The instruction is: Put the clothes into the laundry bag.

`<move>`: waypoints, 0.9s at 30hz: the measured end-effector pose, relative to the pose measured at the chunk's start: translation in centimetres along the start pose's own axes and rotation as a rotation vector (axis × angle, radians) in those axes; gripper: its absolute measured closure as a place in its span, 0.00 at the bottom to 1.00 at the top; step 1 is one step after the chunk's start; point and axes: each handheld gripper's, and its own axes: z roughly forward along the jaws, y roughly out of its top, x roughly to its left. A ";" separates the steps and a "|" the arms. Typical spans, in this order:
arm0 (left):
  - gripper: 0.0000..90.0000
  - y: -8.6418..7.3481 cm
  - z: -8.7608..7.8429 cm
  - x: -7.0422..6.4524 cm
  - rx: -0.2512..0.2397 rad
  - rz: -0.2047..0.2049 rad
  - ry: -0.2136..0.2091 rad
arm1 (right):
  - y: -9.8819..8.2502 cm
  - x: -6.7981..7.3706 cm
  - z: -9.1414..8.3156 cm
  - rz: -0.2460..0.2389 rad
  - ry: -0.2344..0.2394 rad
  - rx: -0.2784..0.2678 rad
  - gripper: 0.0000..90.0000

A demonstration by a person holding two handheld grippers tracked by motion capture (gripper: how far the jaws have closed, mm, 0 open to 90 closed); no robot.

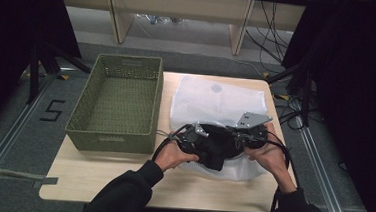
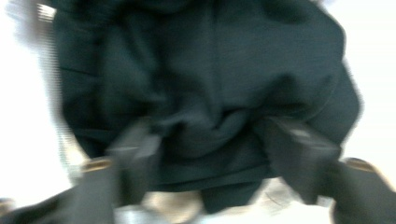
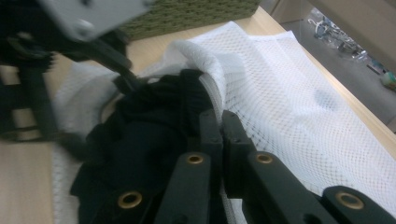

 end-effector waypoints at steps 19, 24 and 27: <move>0.83 1.1 0.8 1.4 -0.072 0.012 0.124 | -1.4 1.3 -0.7 -0.003 0.022 0.033 1.00; 0.61 -0.2 -1.1 1.1 -0.063 0.011 0.106 | -2.1 1.3 -0.8 -0.004 0.027 0.044 1.00; 0.49 -0.8 -2.4 -0.2 -0.072 0.023 0.054 | -2.4 1.0 -0.9 0.003 0.020 0.046 1.00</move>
